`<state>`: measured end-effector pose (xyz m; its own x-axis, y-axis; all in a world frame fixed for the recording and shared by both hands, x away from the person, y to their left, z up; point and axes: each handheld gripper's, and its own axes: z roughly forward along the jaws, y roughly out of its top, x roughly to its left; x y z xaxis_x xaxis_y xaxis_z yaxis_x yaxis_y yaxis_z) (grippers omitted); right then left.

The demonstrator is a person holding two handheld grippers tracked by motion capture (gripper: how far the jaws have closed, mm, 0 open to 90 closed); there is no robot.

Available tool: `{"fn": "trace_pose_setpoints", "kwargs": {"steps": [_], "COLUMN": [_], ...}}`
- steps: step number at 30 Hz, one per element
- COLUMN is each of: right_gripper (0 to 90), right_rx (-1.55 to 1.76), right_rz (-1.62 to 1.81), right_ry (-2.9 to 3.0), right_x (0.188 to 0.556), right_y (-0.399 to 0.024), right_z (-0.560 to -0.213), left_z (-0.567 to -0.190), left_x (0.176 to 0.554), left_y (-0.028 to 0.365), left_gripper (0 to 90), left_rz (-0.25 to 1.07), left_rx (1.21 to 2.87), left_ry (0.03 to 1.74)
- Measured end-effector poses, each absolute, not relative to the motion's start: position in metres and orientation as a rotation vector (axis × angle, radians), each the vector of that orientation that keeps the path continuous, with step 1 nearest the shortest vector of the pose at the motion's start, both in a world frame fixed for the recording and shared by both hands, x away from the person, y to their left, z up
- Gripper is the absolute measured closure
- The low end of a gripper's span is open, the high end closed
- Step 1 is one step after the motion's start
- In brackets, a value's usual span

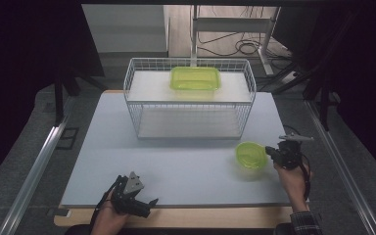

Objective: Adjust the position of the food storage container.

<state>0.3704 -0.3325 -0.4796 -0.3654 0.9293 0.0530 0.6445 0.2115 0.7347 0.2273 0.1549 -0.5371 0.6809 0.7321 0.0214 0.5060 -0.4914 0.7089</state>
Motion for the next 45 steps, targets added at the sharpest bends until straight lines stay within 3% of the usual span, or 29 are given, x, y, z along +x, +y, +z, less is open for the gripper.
{"fn": "trace_pose_setpoints", "kwargs": {"steps": [24,45], "right_gripper": [89.3,88.6], "right_rx": [1.371,1.357], "right_rz": [1.075,1.018], "right_ry": [2.254,2.412], "right_x": [0.354,0.339], "right_y": [-0.273,-0.267], "right_z": [-0.485,-0.504], "left_z": [-0.538,-0.539], "left_x": [0.227,0.227], "left_y": [0.152,0.152], "left_gripper": [0.4,0.8], "left_rz": [0.419,0.416], "left_rx": [2.220,2.227], "left_ry": [0.937,0.938]}}
